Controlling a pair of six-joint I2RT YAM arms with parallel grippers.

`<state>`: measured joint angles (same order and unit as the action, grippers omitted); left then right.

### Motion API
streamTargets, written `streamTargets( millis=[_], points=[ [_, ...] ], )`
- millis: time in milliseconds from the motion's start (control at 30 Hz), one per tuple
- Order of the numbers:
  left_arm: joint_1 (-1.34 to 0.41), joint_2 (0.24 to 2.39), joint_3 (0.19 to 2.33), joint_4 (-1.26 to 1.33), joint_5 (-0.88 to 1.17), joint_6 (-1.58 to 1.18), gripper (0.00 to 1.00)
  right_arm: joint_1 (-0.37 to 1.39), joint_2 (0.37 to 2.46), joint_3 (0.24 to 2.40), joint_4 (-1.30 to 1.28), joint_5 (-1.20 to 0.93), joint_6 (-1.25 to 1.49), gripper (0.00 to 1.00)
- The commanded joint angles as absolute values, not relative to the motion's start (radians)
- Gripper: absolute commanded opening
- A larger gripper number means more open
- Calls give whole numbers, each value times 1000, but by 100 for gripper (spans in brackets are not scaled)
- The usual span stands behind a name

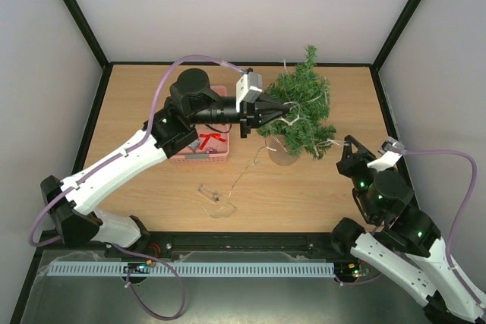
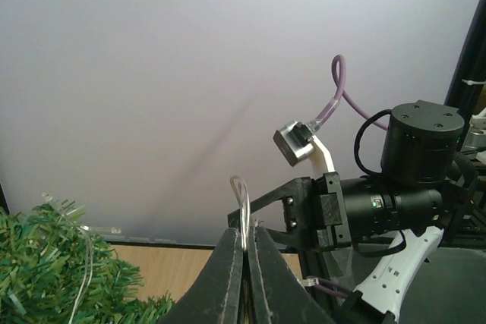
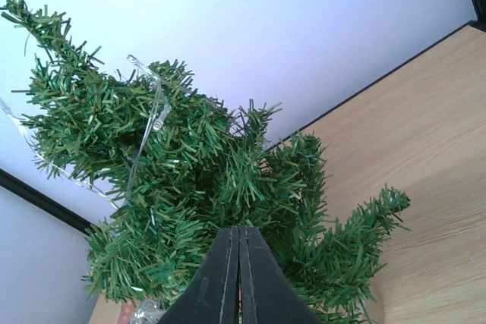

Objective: Decorate the small christmas tree
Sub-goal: Wrap the decoration item around the Christmas tree.

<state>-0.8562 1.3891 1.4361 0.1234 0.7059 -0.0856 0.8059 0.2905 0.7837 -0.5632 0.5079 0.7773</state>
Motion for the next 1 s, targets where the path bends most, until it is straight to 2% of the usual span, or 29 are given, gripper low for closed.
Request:
streamTargets(
  millis=[0,300,567,633,833,967],
  points=[
    [-873,1376,1469,117,704,-73,2,810,316,787,-478,517,762,2],
    [-881,1344,1505,59,683,-66,2,811,245,733,-226,228,889,2],
    [-886,1304,1489,20,649,-73,2,811,240,714,-172,58,987,2],
    [-888,1301,1485,23,651,-73,2,811,239,722,-206,90,985,2],
    [-893,1307,1485,35,661,-68,2,811,245,790,-375,363,921,2],
    [-893,1321,1502,47,673,-71,2,810,242,811,-383,466,866,2]
  ],
)
